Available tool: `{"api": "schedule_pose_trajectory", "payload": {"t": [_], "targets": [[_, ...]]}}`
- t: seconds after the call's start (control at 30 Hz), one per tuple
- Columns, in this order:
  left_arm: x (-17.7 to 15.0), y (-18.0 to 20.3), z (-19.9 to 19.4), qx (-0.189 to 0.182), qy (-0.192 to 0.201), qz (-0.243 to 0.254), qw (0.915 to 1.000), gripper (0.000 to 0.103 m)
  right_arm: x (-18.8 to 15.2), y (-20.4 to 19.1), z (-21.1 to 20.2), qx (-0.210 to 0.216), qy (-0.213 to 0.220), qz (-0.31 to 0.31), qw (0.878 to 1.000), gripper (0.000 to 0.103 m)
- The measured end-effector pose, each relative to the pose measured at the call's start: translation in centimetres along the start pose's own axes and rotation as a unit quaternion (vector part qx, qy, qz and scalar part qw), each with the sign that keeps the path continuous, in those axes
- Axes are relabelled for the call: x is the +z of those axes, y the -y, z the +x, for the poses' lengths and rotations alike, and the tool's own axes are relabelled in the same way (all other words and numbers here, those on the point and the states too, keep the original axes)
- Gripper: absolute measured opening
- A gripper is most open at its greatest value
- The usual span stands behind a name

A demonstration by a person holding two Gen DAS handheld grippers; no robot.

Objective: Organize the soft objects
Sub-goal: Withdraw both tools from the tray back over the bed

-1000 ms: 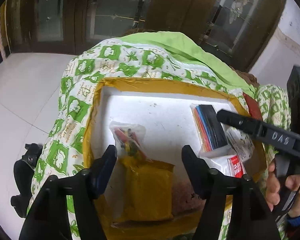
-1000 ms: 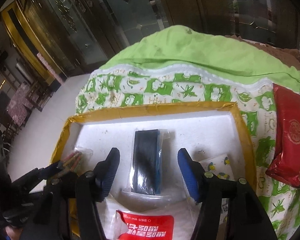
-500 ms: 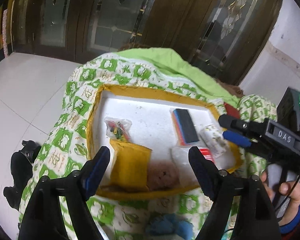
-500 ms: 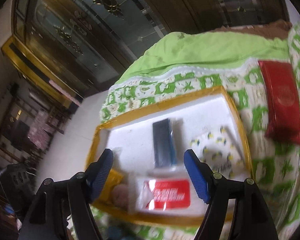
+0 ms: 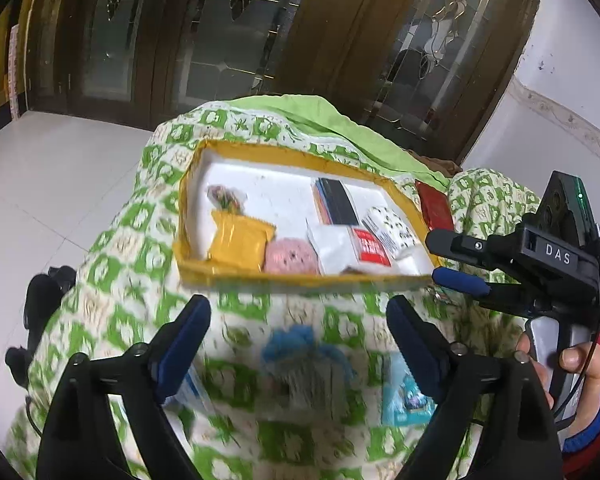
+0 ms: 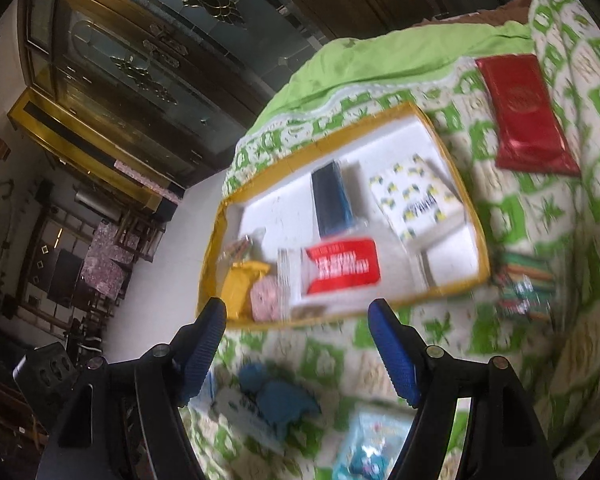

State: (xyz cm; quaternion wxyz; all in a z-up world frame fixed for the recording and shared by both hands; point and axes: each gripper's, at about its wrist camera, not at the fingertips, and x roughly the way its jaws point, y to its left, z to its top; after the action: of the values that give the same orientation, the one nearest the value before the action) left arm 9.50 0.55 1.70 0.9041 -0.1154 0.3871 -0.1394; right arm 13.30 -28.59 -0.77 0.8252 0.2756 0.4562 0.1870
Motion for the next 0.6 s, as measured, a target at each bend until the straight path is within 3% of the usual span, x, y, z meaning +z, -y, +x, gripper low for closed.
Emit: {"api": "schedule_pose_trajectory", "payload": {"t": [0.2,0.6], "targets": [[-2.4,0.4,-0.8,0.009,-0.006,-0.008,0.9999,0.1,-2.6,0.4,-0.9,-0.01,-0.014,-0.009,1.0,0.078],[-6.3,1.0,-1.6,0.03,-0.018,0.013,0.9993,0.102,-7.2,0.7,-1.6,-0.03,-0.045,-0.037,0.998,0.078]]}}
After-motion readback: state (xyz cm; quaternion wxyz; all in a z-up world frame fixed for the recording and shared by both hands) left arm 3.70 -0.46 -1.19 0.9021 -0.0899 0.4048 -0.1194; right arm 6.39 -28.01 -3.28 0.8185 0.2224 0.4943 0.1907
